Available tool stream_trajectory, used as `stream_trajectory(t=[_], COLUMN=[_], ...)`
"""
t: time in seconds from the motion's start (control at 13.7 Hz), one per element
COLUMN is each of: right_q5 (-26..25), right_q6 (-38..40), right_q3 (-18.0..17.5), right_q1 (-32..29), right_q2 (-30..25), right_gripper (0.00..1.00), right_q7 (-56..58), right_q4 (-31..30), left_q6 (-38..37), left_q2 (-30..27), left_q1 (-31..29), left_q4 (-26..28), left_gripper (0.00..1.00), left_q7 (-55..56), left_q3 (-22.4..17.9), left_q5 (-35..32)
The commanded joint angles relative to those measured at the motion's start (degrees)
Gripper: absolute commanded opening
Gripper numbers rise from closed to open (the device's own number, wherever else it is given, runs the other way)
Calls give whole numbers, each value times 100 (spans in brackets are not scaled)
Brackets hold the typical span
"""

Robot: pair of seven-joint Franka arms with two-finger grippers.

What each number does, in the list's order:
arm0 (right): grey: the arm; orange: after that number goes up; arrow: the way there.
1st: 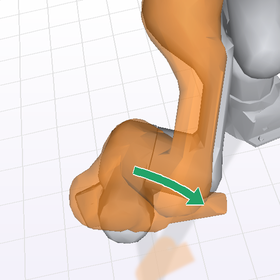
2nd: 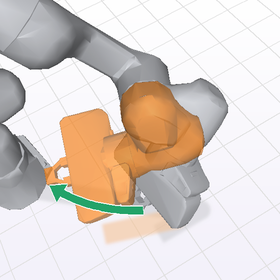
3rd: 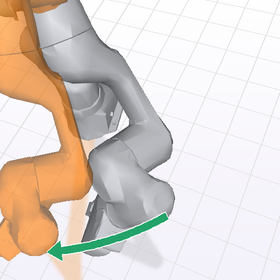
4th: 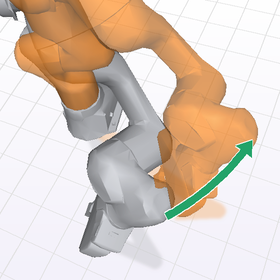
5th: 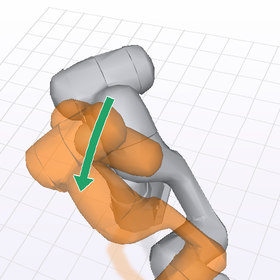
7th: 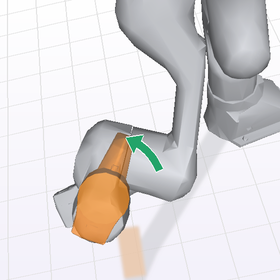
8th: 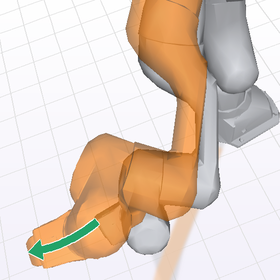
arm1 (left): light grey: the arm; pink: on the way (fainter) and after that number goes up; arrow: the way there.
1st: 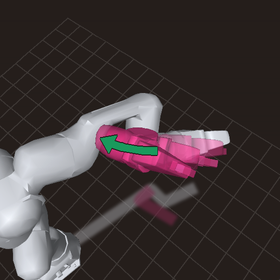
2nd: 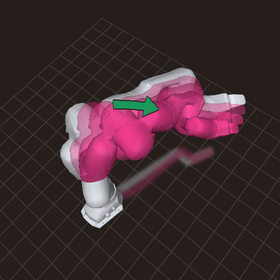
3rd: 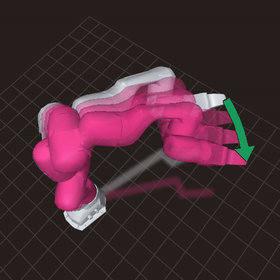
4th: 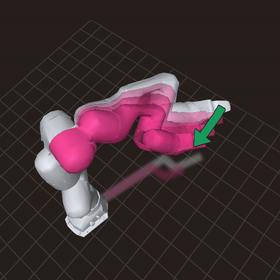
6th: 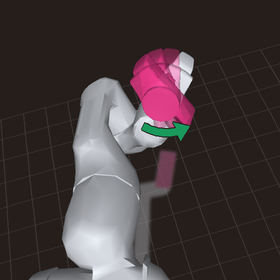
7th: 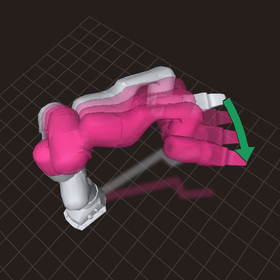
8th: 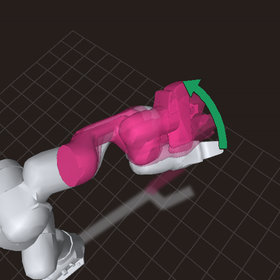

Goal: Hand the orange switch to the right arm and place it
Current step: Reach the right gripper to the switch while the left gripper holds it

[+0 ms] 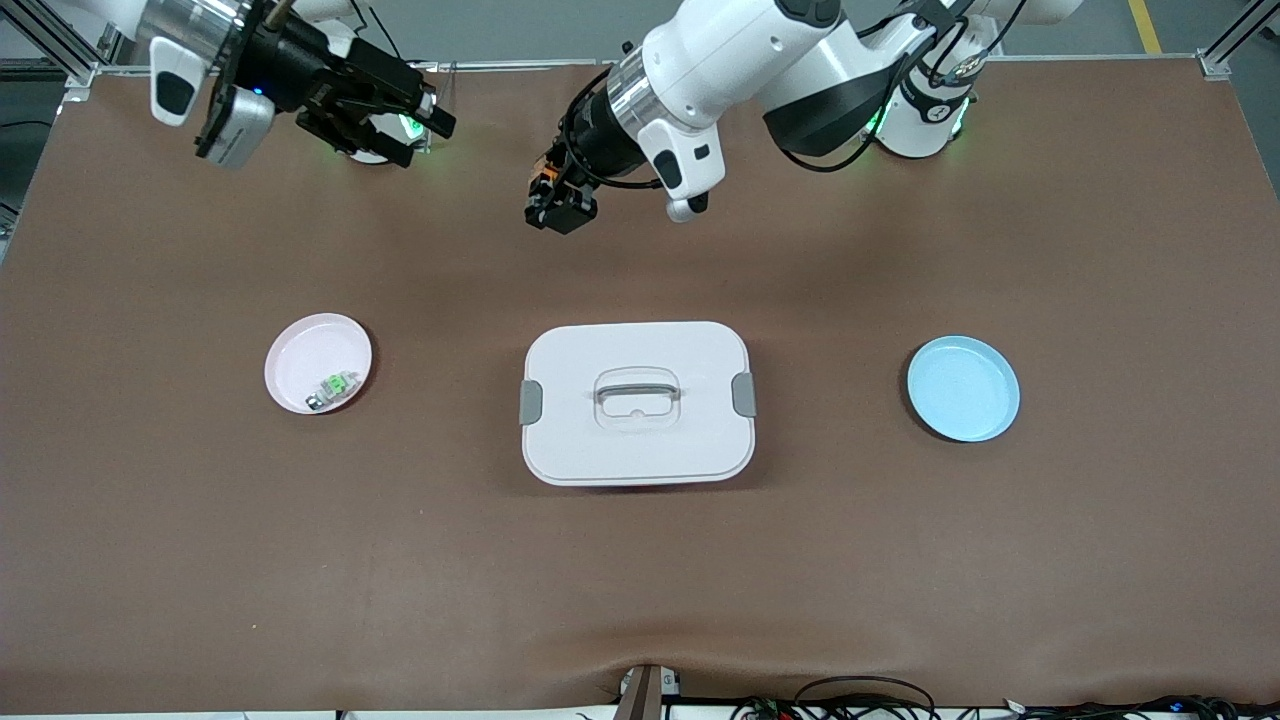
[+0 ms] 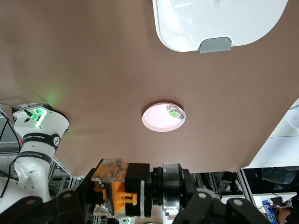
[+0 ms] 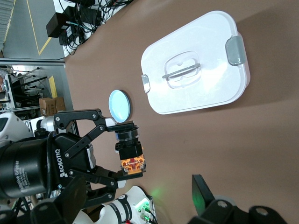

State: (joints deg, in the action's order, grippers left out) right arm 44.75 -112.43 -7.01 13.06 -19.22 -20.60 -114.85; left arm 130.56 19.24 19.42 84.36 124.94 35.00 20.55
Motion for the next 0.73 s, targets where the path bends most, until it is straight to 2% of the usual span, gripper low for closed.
stream_trajectory(t=[0.0,0.22,0.65], right_q5=[113,113,121], right_q6=[-445,-779,-894], right_q3=[59,50,50], right_q1=[354,600,698], right_q2=[-100,-47,49], right_gripper=[100,100,100], right_q7=[-84,-93,-207], right_q4=[-380,-565,-583], left_q6=[83,135,197], left_q2=[80,71,71], left_q1=[141,141,150], left_q4=[-157,-166,-157], left_gripper=[44,44,45], left_q7=[232,232,259], left_q3=[-20,-29,-29], left_q5=[-245,-245,-289])
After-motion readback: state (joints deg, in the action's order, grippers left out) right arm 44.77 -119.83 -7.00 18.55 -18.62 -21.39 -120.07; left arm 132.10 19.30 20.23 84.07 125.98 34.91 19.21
